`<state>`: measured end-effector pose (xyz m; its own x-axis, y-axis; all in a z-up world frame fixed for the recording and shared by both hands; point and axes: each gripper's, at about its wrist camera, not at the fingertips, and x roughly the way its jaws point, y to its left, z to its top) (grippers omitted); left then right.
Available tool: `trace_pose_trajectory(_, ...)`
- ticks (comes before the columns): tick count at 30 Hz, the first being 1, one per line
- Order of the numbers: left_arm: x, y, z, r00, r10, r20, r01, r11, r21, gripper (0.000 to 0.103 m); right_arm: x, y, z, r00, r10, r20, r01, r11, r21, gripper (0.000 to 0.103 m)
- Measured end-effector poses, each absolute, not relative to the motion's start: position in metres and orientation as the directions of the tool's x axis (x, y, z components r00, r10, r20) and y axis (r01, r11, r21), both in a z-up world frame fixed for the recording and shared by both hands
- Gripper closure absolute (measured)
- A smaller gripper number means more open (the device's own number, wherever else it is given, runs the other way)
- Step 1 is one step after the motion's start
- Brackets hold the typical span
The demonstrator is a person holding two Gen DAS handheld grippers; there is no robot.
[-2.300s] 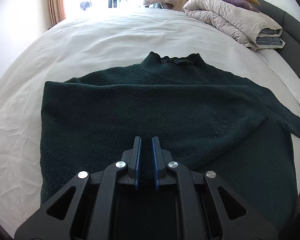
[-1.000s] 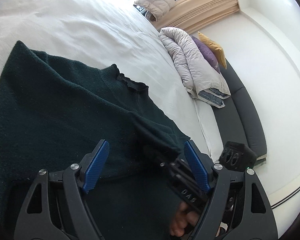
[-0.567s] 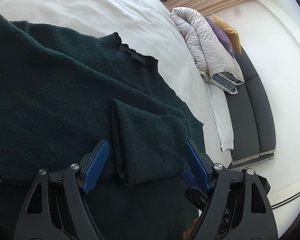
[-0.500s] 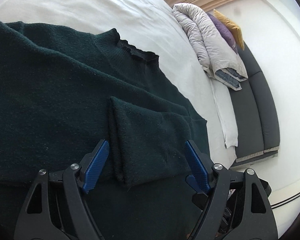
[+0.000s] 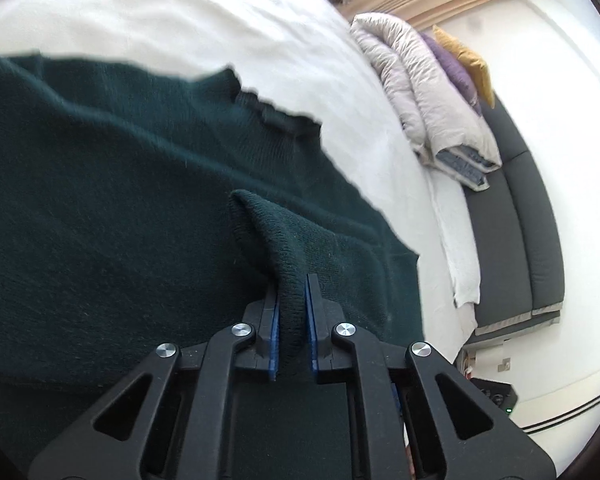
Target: Fold small clothes
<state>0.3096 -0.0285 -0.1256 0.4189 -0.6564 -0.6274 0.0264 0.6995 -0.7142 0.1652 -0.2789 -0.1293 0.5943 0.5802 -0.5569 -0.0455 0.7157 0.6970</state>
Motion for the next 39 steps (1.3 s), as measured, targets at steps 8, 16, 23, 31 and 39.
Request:
trace_pose_trajectory(8, 0.311, 0.012, -0.064, 0.568, -0.598, -0.565, 0.091, 0.728, -0.679, 0.094, 0.179, -0.317, -0.147, 0.621, 0.647, -0.442, 0.086, 0.504, 0.859, 0.036)
trace_pose_trajectory(16, 0.305, 0.034, -0.064, 0.584, -0.586, -0.561, 0.072, 0.726, -0.684, 0.094, 0.219, -0.321, -0.166, 0.661, 0.681, -0.316, 0.161, 0.283, 0.945, 0.031)
trace_pose_trajectory(23, 0.298, 0.069, -0.101, 0.584, -0.549, -0.598, 0.009, 0.741, -0.672, 0.094, 0.234, -0.319, -0.164, 0.710, 0.621, -0.332, 0.192, 0.283, 0.940, 0.031)
trace_pose_trajectory(31, 0.289, 0.093, -0.130, 0.587, -0.509, -0.629, -0.030, 0.764, -0.645, 0.094, 0.235, -0.304, -0.154, 0.698, 0.597, -0.396, 0.162, 0.407, 0.899, 0.031)
trace_pose_trajectory(39, 0.283, 0.106, -0.165, 0.559, -0.476, -0.679, -0.070, 0.789, -0.611, 0.093, 0.246, -0.298, -0.162, 0.668, 0.568, -0.481, 0.186, 0.498, 0.847, 0.037)
